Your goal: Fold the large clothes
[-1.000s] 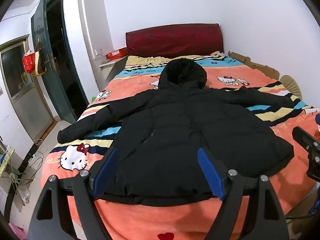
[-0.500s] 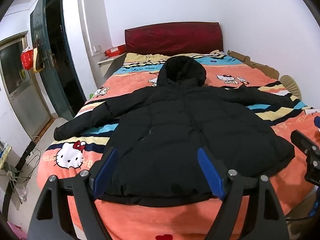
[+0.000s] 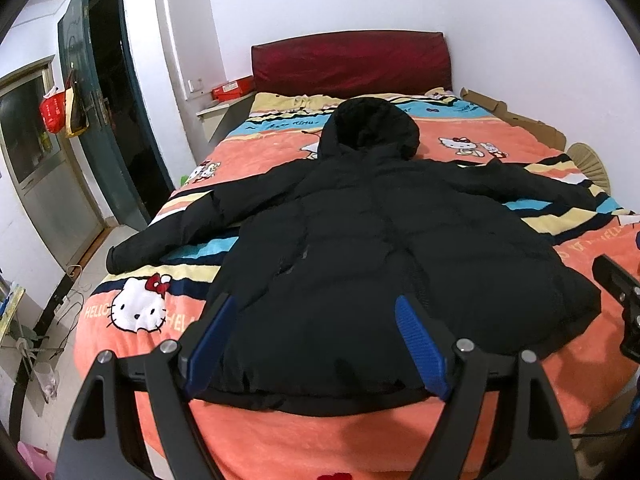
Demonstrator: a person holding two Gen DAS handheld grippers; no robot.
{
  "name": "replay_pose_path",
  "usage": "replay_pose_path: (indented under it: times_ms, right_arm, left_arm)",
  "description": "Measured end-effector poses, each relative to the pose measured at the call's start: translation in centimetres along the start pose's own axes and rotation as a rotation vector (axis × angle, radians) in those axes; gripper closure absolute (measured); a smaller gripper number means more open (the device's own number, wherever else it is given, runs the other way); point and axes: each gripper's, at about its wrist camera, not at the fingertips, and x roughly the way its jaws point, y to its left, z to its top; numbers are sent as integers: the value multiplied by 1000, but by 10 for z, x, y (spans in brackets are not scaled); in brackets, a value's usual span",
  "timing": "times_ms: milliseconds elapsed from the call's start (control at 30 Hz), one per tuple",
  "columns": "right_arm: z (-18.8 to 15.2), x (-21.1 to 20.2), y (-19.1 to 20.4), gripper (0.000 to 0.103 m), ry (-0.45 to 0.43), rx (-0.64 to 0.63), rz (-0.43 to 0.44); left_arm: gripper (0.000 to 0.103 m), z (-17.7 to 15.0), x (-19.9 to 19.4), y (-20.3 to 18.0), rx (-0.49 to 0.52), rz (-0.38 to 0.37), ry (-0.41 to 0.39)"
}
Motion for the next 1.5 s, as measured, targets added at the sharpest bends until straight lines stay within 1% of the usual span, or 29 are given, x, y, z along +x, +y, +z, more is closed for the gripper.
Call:
replay_pose_path:
  times_ms: [167, 500, 667, 767, 967, 1100, 1267, 1400, 1500]
  right_arm:
    - [2, 4, -1, 0, 4, 12, -1]
    - [2, 18, 2, 1, 16, 5, -15]
    - [2, 26, 4, 0, 28, 19, 13]
    - [1, 33, 8, 0, 41, 4, 20]
    - [0, 43, 7, 0, 54, 31, 46]
    - [0, 50, 7, 0, 61, 49, 64]
    - [0, 58, 10, 0, 101, 50, 84]
    - [1, 63, 12, 0, 133, 41, 95]
    - [4, 64, 12, 0, 142, 33, 101]
  left_arm:
    - [22, 1, 6, 2, -1, 9, 5]
    - [22, 1, 23, 9, -9, -9, 30]
    - [22, 0, 33, 11, -5, -44, 49]
    - [22, -1, 38, 10, -7, -63, 57]
    - [22, 1, 51, 14, -7, -74, 89]
    - [22, 2, 61, 17, -9, -102, 118]
    - [22, 5, 69, 23, -35, -153, 140]
    - [22, 6, 74, 24, -24, -145, 145]
    - [22, 9, 77, 23, -11, -155, 157]
